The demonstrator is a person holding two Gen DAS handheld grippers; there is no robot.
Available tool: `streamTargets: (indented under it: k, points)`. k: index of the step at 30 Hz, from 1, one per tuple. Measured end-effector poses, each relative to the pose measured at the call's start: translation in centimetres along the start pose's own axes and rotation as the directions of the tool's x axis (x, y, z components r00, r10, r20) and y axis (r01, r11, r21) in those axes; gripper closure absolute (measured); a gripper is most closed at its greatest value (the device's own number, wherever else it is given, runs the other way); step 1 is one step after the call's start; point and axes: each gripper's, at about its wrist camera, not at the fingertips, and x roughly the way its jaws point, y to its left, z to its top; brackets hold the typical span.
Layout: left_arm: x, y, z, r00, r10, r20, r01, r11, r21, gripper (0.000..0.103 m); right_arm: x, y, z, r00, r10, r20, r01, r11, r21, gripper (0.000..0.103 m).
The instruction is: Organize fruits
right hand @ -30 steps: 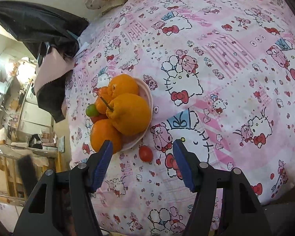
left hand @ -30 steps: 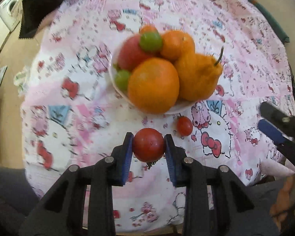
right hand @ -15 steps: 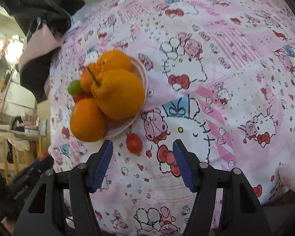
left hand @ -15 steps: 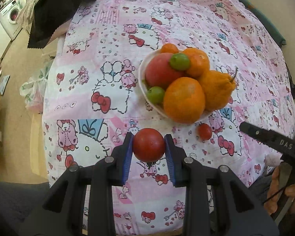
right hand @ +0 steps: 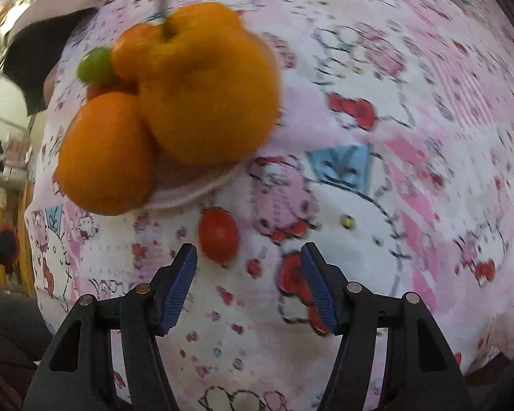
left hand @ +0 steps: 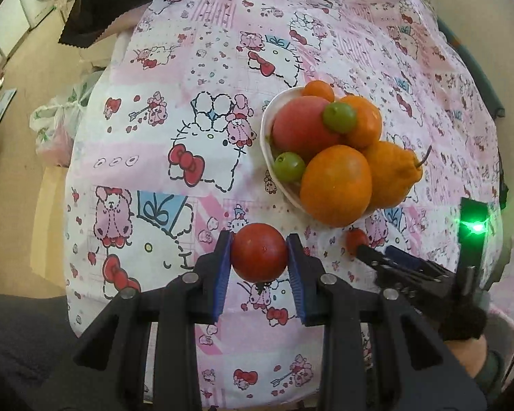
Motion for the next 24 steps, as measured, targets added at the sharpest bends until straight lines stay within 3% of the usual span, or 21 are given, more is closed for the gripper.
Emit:
streamTargets:
  k: [5, 8, 11, 16, 20, 24]
  points:
    - [0.0, 0.2, 0.3, 1.000, -0.015, -0.001, 0.015, 1.000, -0.018, 0.075, 1.7, 1.8, 0.3, 0.999, -0.045, -0.013, 0.044, 0.995, -0.087, 0.054]
    - [0.0, 0.2, 0.4, 1.000, -0.017, 0.000, 0.017, 1.000, -0.021, 0.075, 1.7, 2.1, 0.3, 0.999, -0.049, -0.008, 0.048, 0.993, -0.107, 0.072]
    - [0.0, 0.1, 0.4, 1.000, -0.016, 0.001, 0.016, 1.000, -0.020, 0.075, 1.5, 1.8, 0.4, 0.999, -0.043, -0.003, 0.042, 0.995, -0.093, 0.073]
    - [0.0, 0.3, 0.2, 1.000, -0.006, 0.006, 0.007, 1.000, -0.018, 0.075, 0.0, 0.8, -0.4, 0.999, 0.044, -0.001, -0.044, 0.998, -0.042, 0.074]
    - [-0.1, 0.4, 0.1, 1.000, -0.003, 0.009, 0.003, 1.000, -0.022, 0.075, -1.9, 1.0, -0.9, 0.993, 0.102, 0.054, -0.101, 0.994, -0.029, 0.074]
    - [-0.2, 0.2, 0.1, 1.000, 0.000, 0.013, 0.000, 1.000, -0.011, 0.075, -2.4, 1.6, -0.2, 0.989, 0.112, 0.096, -0.105, 0.992, -0.071, 0.074]
